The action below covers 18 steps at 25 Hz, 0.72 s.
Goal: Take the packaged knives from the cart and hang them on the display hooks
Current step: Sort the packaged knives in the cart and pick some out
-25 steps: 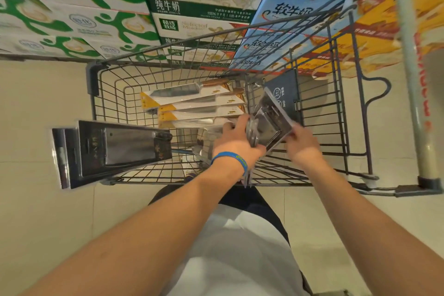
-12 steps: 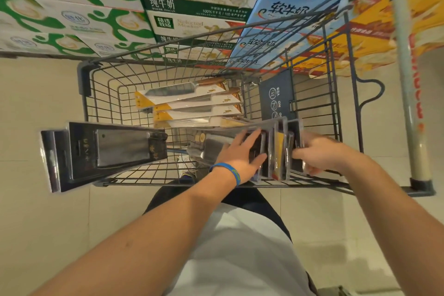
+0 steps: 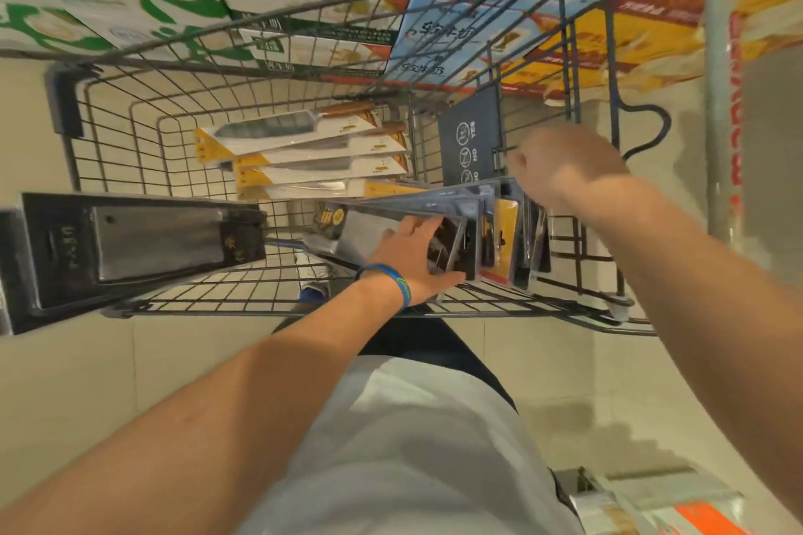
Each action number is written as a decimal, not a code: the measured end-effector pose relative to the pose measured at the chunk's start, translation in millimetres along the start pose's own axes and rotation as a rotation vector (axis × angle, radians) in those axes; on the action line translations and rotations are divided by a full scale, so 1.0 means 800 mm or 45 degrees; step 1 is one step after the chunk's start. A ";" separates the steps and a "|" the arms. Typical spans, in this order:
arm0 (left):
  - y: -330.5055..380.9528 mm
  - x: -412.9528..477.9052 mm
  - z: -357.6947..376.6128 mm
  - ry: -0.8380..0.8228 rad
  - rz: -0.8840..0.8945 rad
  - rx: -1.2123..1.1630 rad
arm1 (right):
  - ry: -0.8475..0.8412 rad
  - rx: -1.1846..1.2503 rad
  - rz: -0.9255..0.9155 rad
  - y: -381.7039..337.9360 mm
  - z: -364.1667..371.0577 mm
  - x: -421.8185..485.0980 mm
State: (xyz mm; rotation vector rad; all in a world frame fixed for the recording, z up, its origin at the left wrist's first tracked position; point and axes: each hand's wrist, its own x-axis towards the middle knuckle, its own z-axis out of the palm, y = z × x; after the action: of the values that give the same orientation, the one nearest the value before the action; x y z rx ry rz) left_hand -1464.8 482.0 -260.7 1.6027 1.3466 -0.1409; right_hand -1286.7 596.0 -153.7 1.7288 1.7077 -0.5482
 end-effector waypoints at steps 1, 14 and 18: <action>0.005 0.000 0.005 0.030 -0.017 0.038 | 0.063 0.093 -0.174 -0.005 -0.009 0.021; -0.003 -0.004 -0.018 0.209 -0.186 -0.061 | -0.743 -0.160 -0.301 -0.057 0.044 0.091; 0.016 0.010 0.015 0.090 -0.083 0.115 | -0.831 0.169 -0.213 -0.046 0.040 0.114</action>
State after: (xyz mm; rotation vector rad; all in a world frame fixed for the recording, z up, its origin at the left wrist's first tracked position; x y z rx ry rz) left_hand -1446.2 480.3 -263.7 1.6530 1.4661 -0.1880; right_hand -1312.0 637.7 -245.0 1.2867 1.3600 -1.1752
